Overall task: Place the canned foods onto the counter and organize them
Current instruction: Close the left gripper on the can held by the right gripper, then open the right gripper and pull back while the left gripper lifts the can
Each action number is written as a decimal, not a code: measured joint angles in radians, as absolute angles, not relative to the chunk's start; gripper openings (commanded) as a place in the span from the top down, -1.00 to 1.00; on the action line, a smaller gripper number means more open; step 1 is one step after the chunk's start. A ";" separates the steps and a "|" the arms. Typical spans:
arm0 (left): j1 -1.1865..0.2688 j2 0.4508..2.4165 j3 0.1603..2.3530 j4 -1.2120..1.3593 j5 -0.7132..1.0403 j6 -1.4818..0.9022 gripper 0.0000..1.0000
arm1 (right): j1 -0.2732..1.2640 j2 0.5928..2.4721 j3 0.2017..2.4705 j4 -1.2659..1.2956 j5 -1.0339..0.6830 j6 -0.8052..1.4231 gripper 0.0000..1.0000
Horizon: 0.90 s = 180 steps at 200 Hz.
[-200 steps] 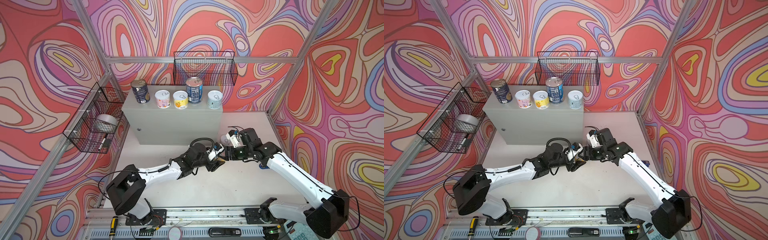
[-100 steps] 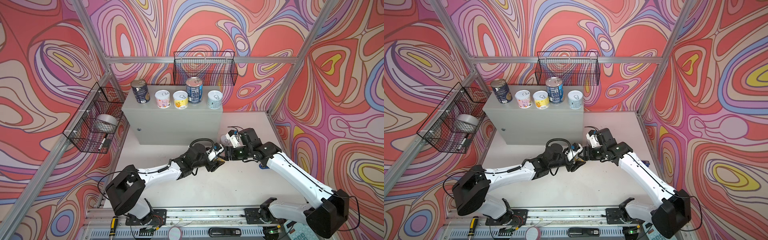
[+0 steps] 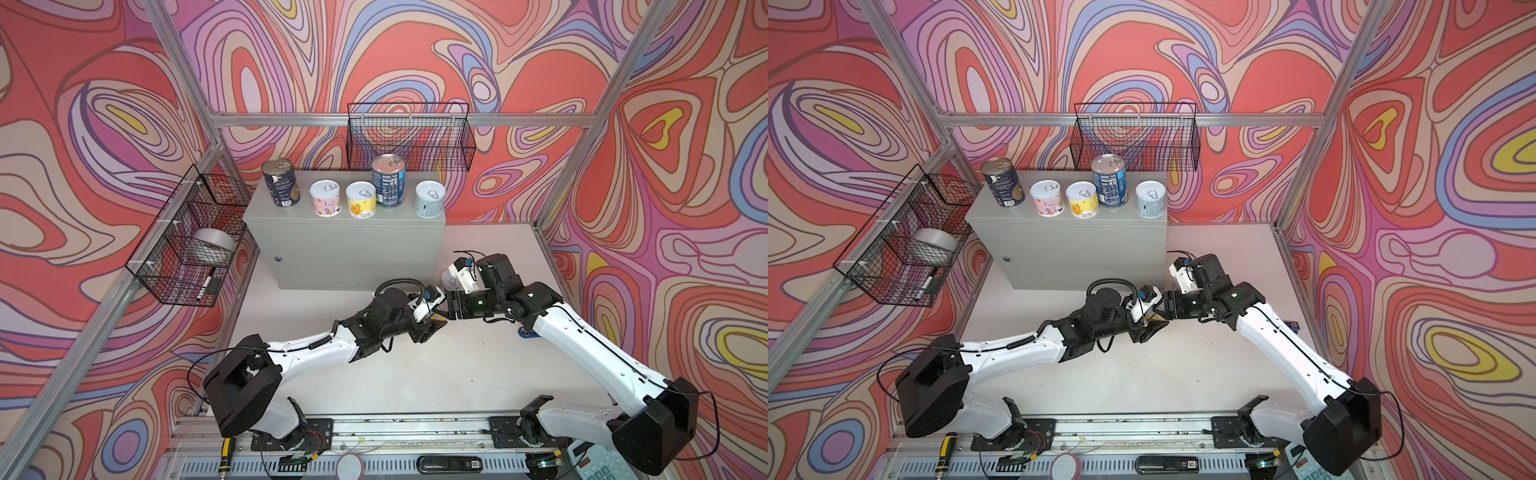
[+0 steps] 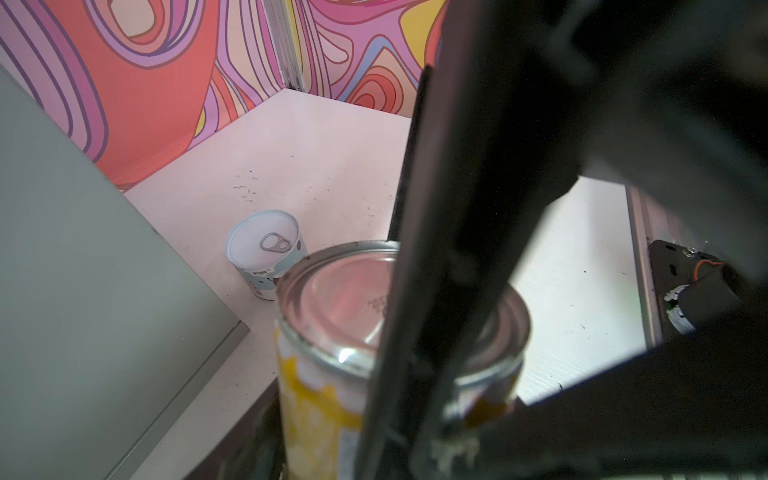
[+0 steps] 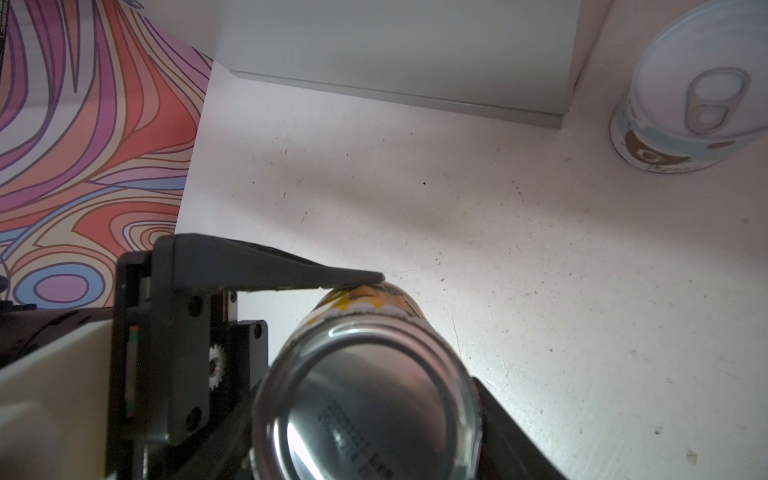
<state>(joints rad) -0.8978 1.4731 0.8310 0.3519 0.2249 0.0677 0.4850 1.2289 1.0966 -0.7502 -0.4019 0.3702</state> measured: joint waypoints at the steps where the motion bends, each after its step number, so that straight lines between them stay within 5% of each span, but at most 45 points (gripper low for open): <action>1: -0.898 1.473 0.831 0.352 0.224 0.067 0.03 | 0.485 1.229 1.097 -0.750 -0.402 0.370 -0.20; 126: -0.883 1.447 0.773 0.380 0.179 0.025 0.06 | 0.487 1.219 1.120 -0.758 -0.373 0.378 -0.59; 180: -0.876 1.439 0.762 0.344 0.120 0.009 0.06 | 0.485 1.193 1.131 -0.778 -0.321 0.382 -0.60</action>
<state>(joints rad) -0.8761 1.4395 0.7624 0.3435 0.1204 0.0090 0.4847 1.1927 1.1305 -0.7776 -0.3206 0.3824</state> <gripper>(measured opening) 0.695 0.799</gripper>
